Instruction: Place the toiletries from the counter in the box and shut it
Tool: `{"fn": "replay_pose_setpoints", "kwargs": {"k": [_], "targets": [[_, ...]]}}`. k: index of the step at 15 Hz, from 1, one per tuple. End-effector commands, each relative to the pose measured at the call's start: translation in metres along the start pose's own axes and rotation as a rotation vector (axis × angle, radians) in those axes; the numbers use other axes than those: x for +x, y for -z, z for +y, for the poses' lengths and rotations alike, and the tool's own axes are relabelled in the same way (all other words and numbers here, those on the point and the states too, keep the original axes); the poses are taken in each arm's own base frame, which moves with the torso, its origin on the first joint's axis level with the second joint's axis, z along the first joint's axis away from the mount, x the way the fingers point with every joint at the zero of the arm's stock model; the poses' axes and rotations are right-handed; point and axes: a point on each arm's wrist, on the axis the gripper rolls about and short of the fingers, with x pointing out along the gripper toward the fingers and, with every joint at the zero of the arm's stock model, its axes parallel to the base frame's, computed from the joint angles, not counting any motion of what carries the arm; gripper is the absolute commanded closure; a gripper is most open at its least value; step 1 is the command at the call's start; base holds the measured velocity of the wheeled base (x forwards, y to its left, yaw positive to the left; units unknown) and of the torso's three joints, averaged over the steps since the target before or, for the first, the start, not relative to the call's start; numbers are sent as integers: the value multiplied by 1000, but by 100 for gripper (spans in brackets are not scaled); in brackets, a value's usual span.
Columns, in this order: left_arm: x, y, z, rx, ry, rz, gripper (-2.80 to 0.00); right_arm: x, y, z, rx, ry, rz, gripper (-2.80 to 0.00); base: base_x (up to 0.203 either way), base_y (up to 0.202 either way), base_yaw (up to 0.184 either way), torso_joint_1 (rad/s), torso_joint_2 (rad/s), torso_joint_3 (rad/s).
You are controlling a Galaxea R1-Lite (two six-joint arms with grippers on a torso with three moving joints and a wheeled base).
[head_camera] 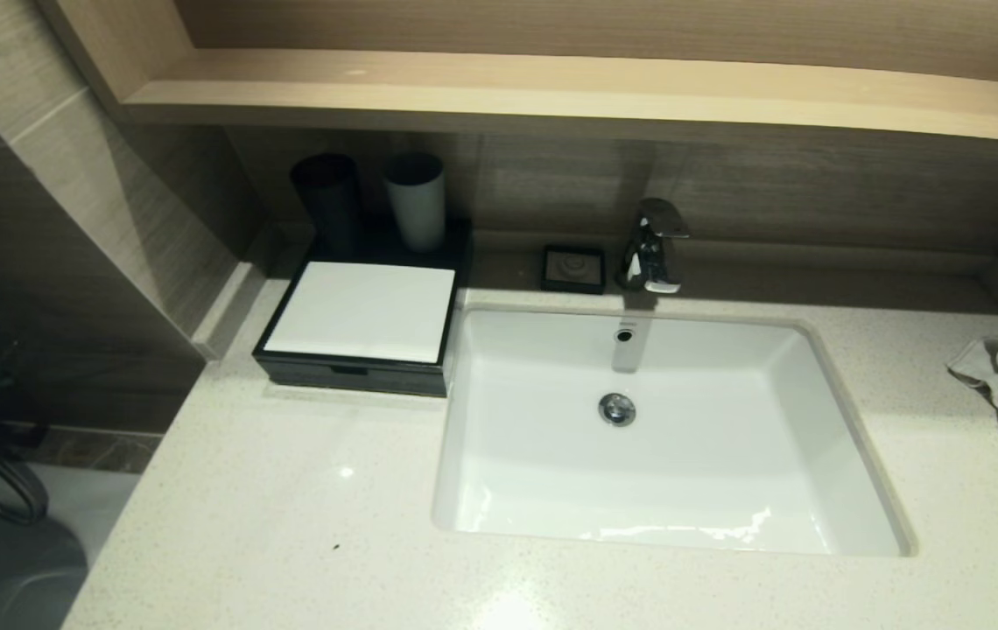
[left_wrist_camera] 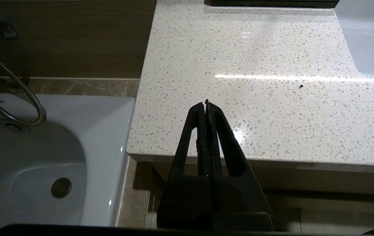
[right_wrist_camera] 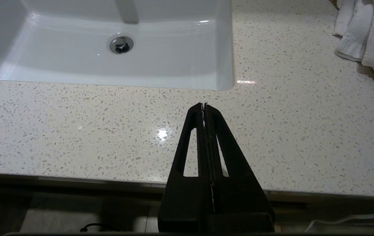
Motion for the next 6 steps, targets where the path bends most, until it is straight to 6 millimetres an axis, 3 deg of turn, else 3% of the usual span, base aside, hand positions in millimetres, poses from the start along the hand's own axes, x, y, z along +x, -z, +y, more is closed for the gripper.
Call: {"fn": "replay_pose_setpoints", "kwargs": {"k": [1, 6], "targets": [[0, 0, 0, 1, 0, 2, 0, 0, 0, 0, 0, -1, 0, 0, 0, 0, 0, 0, 0, 0], [0, 0, 0, 1, 0, 2, 0, 0, 0, 0, 0, -1, 0, 0, 0, 0, 0, 0, 0, 0]]}}
